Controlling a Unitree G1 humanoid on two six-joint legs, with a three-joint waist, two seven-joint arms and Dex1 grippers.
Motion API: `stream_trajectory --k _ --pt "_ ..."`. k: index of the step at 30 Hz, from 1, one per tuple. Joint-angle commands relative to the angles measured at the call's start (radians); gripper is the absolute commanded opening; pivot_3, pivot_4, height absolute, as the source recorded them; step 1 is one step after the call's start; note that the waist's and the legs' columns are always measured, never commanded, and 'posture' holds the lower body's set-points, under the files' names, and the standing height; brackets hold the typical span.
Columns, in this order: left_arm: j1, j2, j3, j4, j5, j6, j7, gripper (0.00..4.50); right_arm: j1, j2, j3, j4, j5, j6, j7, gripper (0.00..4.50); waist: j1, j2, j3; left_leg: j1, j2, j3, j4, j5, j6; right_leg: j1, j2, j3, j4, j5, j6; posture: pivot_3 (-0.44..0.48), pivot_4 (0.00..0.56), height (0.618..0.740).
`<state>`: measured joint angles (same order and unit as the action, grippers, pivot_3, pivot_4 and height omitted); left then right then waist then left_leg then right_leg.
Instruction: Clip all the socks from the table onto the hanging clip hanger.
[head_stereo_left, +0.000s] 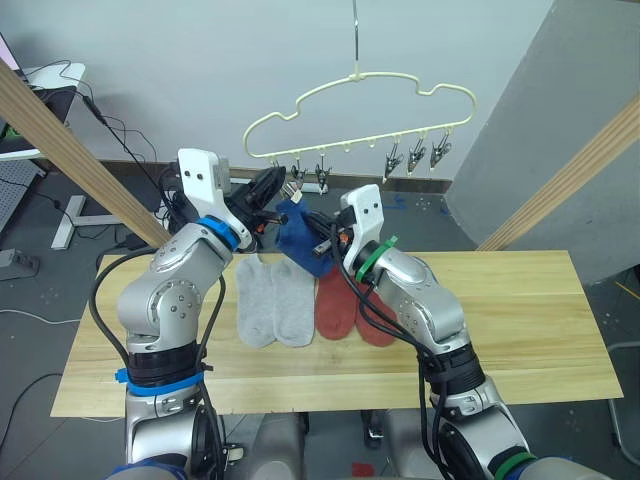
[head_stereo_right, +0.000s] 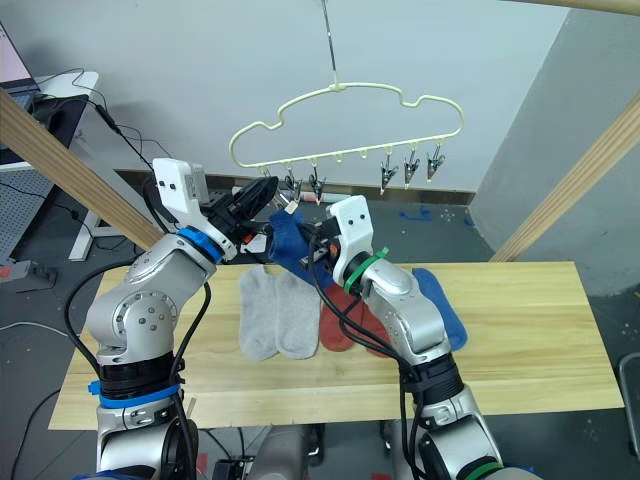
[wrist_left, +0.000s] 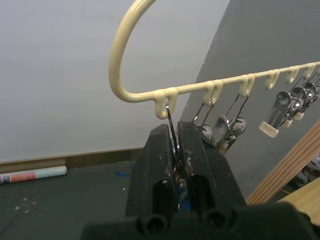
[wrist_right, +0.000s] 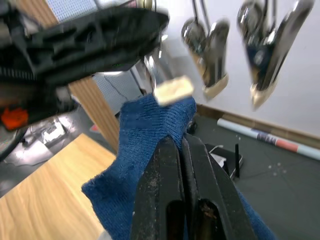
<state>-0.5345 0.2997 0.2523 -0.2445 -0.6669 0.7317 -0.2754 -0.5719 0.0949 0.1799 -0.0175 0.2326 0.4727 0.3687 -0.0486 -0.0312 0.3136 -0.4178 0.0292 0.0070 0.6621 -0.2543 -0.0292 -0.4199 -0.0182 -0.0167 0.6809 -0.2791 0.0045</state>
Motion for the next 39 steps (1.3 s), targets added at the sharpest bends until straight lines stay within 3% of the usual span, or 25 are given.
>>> stream_trajectory --k 1,8,16,20,26,33,39 --pt "0.005 0.012 0.013 -0.051 -0.025 -0.001 -0.004 0.0 -0.018 0.021 -0.022 -0.012 0.03 -0.029 0.001 0.03 0.0 0.0 0.0 0.0 0.0 0.0 0.0 0.0 0.0 0.0 0.0 0.0 0.0 0.0 0.0 -0.07 0.314 0.74" --pt "0.016 0.009 0.02 -0.049 -0.052 0.022 0.007 0.0 -0.04 0.033 -0.02 -0.007 0.046 -0.032 0.01 0.03 0.0 0.0 0.0 0.0 0.0 0.0 0.0 0.0 0.0 0.0 0.0 0.0 0.0 0.0 0.0 -0.071 0.309 0.74" --pt "0.041 0.027 0.043 -0.061 -0.105 0.071 0.019 2.31 -0.058 0.037 -0.005 0.013 0.043 -0.028 0.032 0.0 0.0 0.0 0.0 0.0 0.0 0.0 0.0 0.0 0.0 0.0 0.0 0.0 0.0 0.0 0.0 -0.064 0.303 0.74" --pt "0.063 0.06 0.029 -0.075 -0.068 0.043 0.003 2.31 -0.063 0.02 0.029 0.033 0.008 -0.029 0.049 0.0 0.0 0.0 0.0 0.0 0.0 0.0 0.0 0.0 0.0 0.0 0.0 0.0 0.0 0.0 0.0 -0.065 0.307 0.74" --pt "0.109 0.087 -0.034 -0.102 0.051 -0.069 -0.016 2.36 -0.049 -0.055 0.092 0.031 -0.081 -0.039 0.051 1.9 0.0 0.0 0.0 0.0 0.0 0.0 0.0 0.0 0.0 0.0 0.0 0.0 0.0 0.0 0.0 -0.067 0.311 0.74" --pt "0.218 0.085 -0.205 -0.154 0.258 -0.291 -0.073 2.36 0.089 -0.294 0.115 -0.278 -0.134 0.022 0.121 1.9 0.014 0.0 0.0 -0.001 -0.001 0.001 0.0 0.0 0.0 -0.001 -0.001 0.001 -0.001 0.0 0.0 -0.093 0.326 0.74" --pt "0.218 -0.013 -0.267 -0.07 0.433 -0.476 0.021 2.36 0.155 -0.444 0.029 -0.569 -0.052 0.177 0.171 1.9 0.008 0.001 0.001 0.0 0.0 0.0 0.0 -0.002 0.004 -0.001 0.0 0.0 0.001 0.0 0.0 -0.132 0.341 0.74"
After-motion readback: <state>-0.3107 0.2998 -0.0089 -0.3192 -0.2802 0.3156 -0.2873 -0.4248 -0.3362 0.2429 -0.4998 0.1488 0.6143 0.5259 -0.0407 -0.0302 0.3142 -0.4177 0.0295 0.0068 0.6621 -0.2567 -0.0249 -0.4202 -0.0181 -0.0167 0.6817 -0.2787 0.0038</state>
